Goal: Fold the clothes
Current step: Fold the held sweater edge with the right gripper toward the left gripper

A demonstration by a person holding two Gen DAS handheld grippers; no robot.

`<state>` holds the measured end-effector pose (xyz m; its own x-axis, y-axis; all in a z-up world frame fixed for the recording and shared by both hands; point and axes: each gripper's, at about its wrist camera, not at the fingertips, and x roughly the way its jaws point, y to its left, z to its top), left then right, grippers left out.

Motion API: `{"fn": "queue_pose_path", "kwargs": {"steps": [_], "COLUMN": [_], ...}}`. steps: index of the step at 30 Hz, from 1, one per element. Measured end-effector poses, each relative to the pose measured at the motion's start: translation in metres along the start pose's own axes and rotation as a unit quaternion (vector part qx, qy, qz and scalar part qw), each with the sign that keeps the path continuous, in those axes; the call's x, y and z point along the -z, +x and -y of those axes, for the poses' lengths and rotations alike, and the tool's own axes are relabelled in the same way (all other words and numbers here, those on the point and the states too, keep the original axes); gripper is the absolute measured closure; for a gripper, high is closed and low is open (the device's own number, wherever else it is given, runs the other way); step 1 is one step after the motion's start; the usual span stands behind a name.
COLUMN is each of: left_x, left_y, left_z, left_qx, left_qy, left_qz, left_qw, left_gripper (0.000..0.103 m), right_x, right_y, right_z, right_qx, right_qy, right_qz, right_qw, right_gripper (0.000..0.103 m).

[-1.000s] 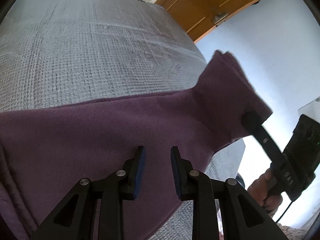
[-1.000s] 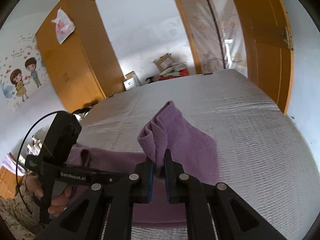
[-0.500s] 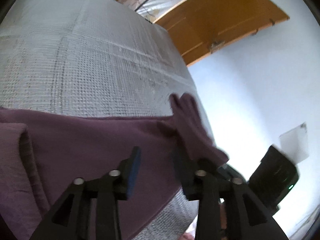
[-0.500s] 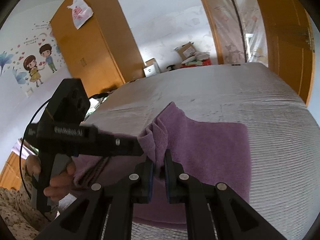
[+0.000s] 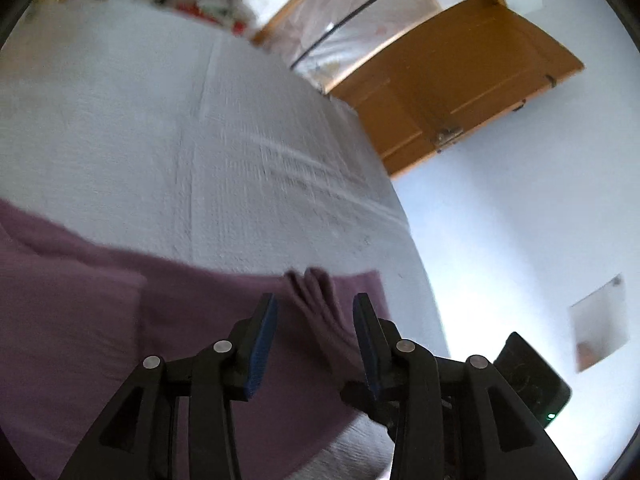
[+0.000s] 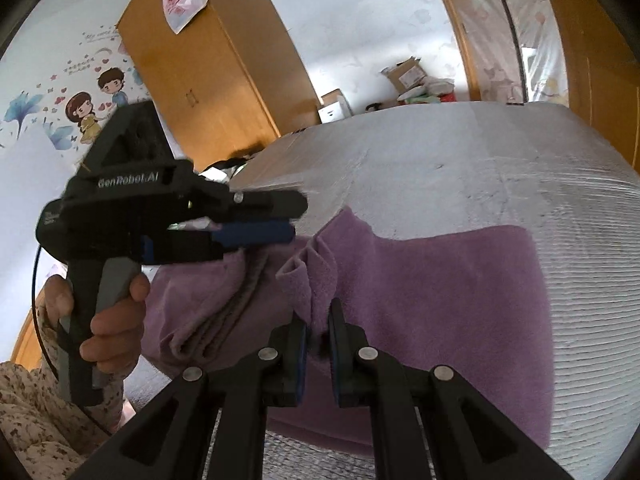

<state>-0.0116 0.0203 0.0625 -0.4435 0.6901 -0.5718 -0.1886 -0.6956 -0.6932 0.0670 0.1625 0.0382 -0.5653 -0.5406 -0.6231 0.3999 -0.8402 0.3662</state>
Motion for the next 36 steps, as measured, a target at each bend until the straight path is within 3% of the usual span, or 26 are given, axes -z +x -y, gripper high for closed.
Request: {"fn": "queue_pose_path", "kwargs": {"steps": [3,16,29,36], "left_x": [-0.001,0.001,-0.001,-0.002], "left_y": [-0.001,0.020,0.022,0.024], "left_z": [0.001,0.000,0.003,0.008], "left_qx": [0.020,0.008,0.011,0.006], "left_qy": [-0.002,0.006,0.010,0.021], "left_qz": [-0.010,-0.043,-0.038,-0.041], "left_qw": [0.9997,0.9990,0.9992,0.9989], "left_gripper": [0.063,0.063,0.063,0.063], "right_x": [0.001,0.012,0.014,0.020], "right_y": [0.004,0.030,0.033,0.024], "right_z": [-0.003,-0.002,-0.012,-0.021], "right_qx": [-0.008,-0.012,-0.002,-0.006], "right_qy": [-0.006,0.003,-0.023,-0.045], "right_qz": [-0.006,-0.049,-0.047,-0.049], "right_qw": [1.000,0.999,0.999,0.998], "right_gripper": [0.093,0.092,0.092,0.082]}}
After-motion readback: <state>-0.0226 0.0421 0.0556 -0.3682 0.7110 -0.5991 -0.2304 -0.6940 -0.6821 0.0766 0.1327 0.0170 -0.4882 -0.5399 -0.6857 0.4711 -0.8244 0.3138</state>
